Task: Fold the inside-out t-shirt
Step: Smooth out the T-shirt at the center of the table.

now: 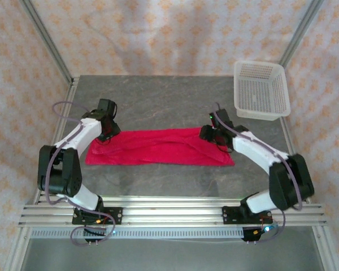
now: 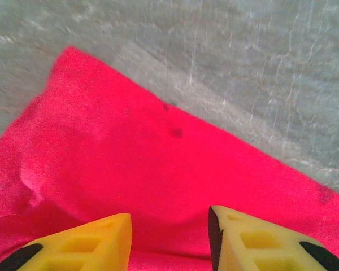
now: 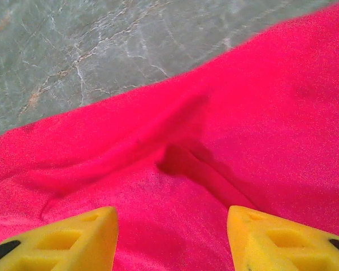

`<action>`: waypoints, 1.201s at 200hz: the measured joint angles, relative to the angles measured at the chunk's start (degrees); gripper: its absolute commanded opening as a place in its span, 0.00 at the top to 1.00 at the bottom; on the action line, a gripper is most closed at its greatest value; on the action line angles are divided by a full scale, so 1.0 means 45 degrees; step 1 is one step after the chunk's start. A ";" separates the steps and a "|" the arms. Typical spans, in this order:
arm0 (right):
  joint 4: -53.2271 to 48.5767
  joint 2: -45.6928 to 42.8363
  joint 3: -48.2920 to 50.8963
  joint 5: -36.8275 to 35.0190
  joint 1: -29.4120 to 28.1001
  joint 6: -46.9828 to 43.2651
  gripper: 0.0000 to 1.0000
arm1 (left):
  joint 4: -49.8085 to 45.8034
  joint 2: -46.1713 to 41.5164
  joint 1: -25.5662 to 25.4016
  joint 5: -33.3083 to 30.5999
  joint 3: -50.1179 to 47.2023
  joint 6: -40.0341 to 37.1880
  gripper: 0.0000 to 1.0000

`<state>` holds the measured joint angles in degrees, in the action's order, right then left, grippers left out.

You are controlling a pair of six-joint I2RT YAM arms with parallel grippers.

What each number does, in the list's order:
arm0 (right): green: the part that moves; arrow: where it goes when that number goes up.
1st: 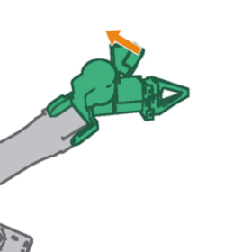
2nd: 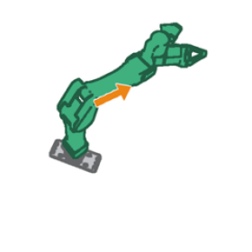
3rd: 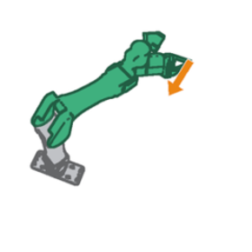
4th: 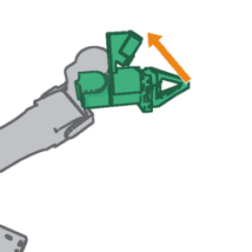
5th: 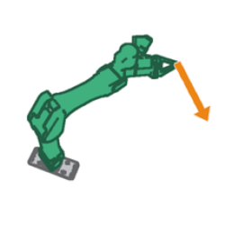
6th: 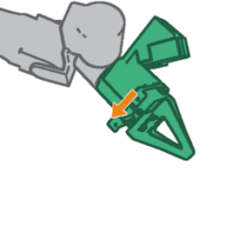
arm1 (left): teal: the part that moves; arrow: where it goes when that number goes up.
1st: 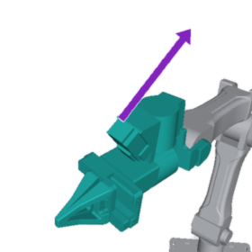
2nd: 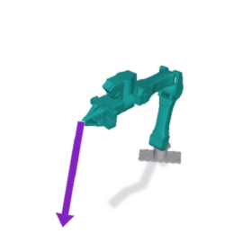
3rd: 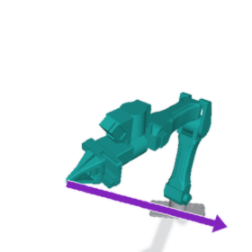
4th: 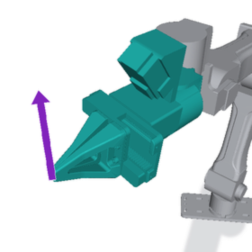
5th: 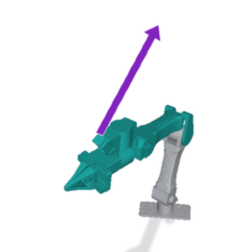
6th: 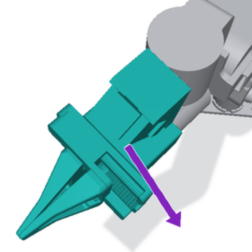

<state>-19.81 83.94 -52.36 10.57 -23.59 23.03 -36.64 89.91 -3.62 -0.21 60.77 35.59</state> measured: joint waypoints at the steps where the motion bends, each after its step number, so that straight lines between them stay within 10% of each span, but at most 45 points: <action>1: 0.0019 0.0097 -0.0063 -0.0015 -0.0005 -0.0029 0.45 | 0.0005 0.0010 0.0000 0.0005 -0.0010 0.0000 0.59; 103: 0.0078 0.2535 -0.1724 0.0335 -0.0204 -0.1010 0.67 | 0.0175 0.0083 0.0087 0.0355 -0.0112 0.0092 0.62; 133: 0.0078 0.2531 -0.1719 0.0330 -0.0253 -0.1132 1.00 | 0.0175 0.0083 0.0146 0.0384 -0.0112 0.0087 0.63; 240: -0.0500 -0.0996 0.0374 0.0646 -0.2006 -0.0423 1.00 | 0.0165 0.0073 0.0578 0.0384 -0.0112 0.0083 0.65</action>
<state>-22.06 79.46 -50.68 13.47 -32.62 21.12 -35.90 90.24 -1.02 1.52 60.27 35.97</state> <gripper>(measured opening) 0.041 0.353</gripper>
